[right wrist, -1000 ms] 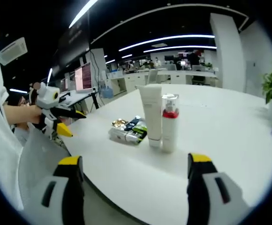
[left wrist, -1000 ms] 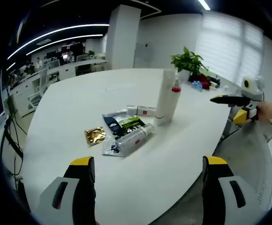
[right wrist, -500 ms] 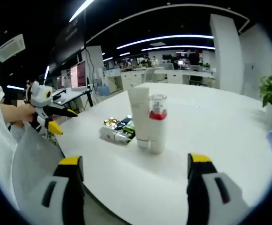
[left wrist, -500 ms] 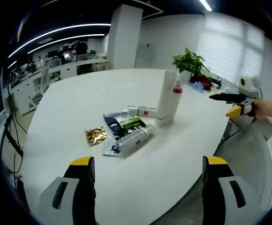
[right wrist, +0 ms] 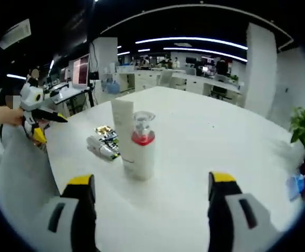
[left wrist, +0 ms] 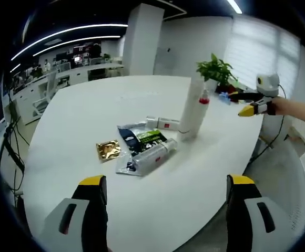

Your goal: Arrange the skincare products in the storage area until every visible bottle or jar stands upright without overlapping.

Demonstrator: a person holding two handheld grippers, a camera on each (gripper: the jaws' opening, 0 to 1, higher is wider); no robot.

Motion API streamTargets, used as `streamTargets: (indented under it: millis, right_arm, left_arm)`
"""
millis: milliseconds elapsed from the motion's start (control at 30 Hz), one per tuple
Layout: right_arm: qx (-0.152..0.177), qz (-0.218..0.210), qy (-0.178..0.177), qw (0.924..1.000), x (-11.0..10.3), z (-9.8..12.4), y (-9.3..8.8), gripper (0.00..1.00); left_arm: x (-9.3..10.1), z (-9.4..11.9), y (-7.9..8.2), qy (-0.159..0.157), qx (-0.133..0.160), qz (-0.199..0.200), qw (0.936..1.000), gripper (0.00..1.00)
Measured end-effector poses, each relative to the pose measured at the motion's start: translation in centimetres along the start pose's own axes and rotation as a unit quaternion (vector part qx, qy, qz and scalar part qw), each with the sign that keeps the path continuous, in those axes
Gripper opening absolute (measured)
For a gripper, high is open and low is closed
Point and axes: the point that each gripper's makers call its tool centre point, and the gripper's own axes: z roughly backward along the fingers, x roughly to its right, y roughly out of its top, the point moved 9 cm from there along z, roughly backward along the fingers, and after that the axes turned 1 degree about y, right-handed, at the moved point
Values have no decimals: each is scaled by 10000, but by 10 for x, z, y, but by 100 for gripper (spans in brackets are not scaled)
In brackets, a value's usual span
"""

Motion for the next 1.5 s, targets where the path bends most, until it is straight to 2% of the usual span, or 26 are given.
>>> streamTargets:
  millis: [267,467,733,900,1133,1300,1500]
  right_arm:
    - [-271,204,-62,9994,38,-24,10,86]
    - [-402,298,66,9987,64,-57,29,83]
    - [-602,572,390,9958,80,-108,55,82]
    - [-689,686,528,9939,86,-134,65,81]
    - [-837,831,1043,9875,81,-174,74,77]
    - [-865,775,1401,9833,65,-199,77,73]
    - [-1267,871,1932,9690,39,-221,71,64]
  left_arm:
    - [-4,-3,-1,-24,-66,53,10000,92]
    - [-7,-6,0,-23,-93,108,9999,92]
    - [-14,-9,2,32,-95,187,9998,92]
    - [-18,-11,2,64,-96,244,9996,92]
    - [-26,-14,-1,104,-153,316,9993,92]
    - [-30,-16,-4,131,-196,380,9990,92]
    - [-32,-19,-6,124,-235,424,9987,92]
